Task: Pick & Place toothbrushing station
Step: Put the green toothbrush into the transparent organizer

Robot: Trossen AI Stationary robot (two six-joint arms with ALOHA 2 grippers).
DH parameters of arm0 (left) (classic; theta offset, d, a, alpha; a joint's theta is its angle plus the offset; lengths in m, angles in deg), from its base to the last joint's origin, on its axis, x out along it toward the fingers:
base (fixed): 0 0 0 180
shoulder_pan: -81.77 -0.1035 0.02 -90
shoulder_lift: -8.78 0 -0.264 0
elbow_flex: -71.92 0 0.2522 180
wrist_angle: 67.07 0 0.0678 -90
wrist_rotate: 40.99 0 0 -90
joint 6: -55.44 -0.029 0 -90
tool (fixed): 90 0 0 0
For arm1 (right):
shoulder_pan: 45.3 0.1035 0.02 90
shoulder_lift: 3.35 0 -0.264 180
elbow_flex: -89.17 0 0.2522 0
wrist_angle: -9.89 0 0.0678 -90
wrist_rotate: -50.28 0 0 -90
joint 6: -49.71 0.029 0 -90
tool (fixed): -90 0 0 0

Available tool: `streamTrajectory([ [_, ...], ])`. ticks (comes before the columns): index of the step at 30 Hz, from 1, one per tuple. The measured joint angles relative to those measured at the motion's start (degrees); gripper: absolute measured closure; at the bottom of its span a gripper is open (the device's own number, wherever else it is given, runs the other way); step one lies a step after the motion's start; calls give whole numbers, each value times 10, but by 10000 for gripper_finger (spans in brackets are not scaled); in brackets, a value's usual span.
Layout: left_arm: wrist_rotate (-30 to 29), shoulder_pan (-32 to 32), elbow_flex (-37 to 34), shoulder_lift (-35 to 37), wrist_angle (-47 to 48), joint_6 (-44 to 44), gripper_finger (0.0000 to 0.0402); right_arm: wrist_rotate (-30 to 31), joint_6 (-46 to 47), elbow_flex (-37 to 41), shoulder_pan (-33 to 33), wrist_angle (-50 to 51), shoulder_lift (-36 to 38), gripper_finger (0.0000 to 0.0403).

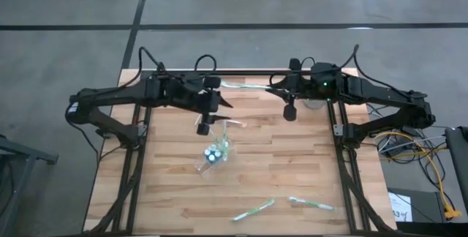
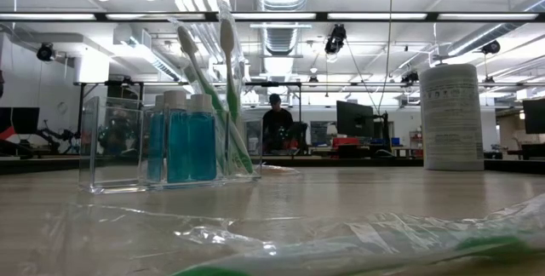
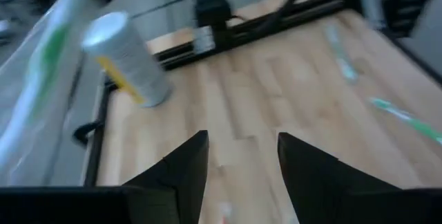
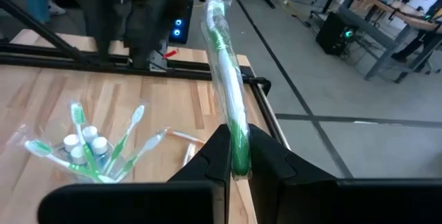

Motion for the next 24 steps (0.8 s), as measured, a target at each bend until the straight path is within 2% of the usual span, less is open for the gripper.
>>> streamTrajectory([
  [4,-42,-2,-82,40,-86,20,223,0,0,0,6,15,0,380],
  [11,-48,-1,-253,158,-283,51,223,2,-1,0,6,40,4,380],
  [17,-81,-1,-396,249,-443,55,223,0,-15,0,6,13,5,380],
  [20,-97,-1,-475,272,-579,65,223,-11,-15,0,5,-11,4,380],
  [24,-127,-1,-579,266,-816,90,223,-44,-8,0,6,-57,-9,380],
])
